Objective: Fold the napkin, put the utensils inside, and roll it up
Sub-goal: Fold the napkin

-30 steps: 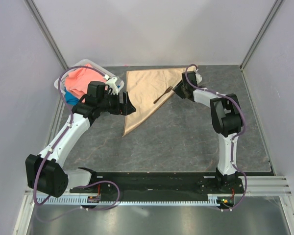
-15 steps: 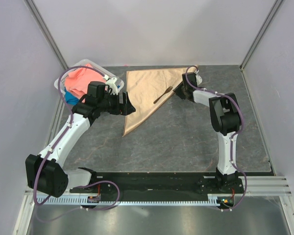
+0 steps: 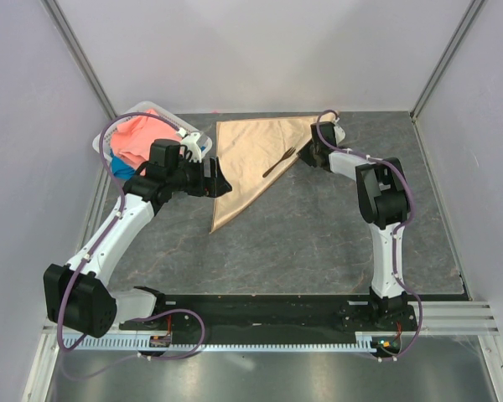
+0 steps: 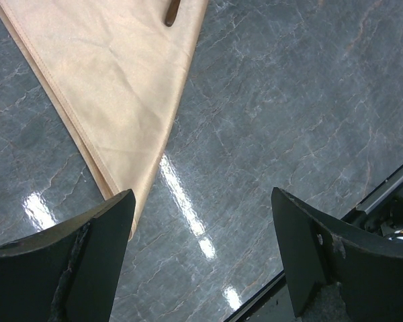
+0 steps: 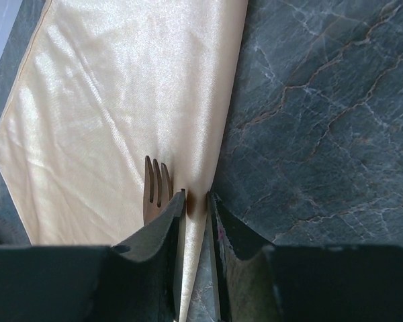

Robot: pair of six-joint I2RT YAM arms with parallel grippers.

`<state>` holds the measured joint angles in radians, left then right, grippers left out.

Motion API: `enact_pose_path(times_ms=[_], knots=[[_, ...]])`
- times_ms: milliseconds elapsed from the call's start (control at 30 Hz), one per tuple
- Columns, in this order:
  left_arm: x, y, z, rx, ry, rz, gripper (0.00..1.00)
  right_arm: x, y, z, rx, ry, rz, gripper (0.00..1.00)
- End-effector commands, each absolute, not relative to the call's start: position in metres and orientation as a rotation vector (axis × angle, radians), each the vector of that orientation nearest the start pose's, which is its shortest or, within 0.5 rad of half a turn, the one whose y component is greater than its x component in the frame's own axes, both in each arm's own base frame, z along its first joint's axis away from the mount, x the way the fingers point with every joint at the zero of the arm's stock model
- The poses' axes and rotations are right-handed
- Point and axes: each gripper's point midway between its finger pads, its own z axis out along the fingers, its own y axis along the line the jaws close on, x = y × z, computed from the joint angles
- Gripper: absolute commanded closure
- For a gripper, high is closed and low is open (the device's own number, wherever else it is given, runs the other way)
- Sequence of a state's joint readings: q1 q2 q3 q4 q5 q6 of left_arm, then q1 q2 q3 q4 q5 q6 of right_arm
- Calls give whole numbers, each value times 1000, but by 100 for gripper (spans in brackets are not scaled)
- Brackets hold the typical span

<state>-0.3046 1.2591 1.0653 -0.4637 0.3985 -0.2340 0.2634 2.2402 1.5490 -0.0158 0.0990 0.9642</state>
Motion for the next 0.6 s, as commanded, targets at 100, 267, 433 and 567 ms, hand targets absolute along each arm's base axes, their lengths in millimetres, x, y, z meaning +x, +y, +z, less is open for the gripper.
enact_pose_path(times_ms=[100,267,433,567], knots=[[314,-178,215,359,2196,-710,11,558,165,4,808,2251,462,79],[314,-178,217,363,2189,-712,11,555,165,4,749,2292,446,95],[314,-178,219,367,2181,-713,11,544,166,4,729,2318,447,100],[312,-178,220,370,2176,-712,11,528,162,5,763,2328,441,100]])
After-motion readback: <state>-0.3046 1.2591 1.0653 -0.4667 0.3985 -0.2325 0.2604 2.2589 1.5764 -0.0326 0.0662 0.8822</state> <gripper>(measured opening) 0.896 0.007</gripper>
